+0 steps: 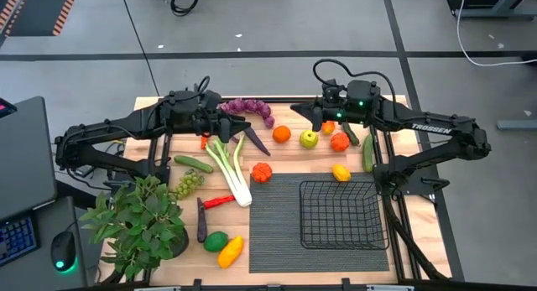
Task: Build produce basket
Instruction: Put the top eggplant into the wire basket
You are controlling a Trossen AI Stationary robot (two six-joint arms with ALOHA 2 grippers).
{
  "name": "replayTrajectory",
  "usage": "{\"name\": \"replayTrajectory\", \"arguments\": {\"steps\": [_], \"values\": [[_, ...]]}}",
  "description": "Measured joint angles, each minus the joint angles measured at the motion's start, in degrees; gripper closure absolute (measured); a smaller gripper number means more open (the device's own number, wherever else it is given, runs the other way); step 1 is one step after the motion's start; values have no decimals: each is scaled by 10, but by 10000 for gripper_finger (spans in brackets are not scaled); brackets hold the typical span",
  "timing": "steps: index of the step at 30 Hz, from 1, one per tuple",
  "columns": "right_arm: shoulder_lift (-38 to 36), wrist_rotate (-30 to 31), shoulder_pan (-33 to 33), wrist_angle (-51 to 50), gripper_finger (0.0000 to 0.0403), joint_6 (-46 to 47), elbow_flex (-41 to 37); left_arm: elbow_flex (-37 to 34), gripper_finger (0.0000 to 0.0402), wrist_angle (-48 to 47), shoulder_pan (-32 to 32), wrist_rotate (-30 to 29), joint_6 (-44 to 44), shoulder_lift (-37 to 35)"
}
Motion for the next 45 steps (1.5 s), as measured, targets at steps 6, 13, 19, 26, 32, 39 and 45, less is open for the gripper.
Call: {"name": "replayTrajectory", "arguments": {"steps": [6, 13, 19, 26, 32, 39, 45], "values": [[5, -13, -1, 0, 379, -11, 0, 0, 157, 0, 0, 0, 0, 0], [13, -3, -4, -49, 332, -19, 0, 0, 157, -45, 0, 0, -3, 0], [20, 32, -3, -147, 239, -2, 0, 0, 157, -117, 0, 0, 0, 0], [20, 73, -3, -250, 143, 41, 0, 0, 157, -143, 0, -5, -7, 1], [19, 98, -14, -362, 106, 41, 0, 0, 157, -142, 8, -46, -68, 22], [19, 134, -36, -437, 105, 12, -12, -1, 157, -150, 11, -43, -83, 70], [19, 133, -50, -421, 105, -5, -36, 0, 157, -140, 12, -10, -122, 101]]}}
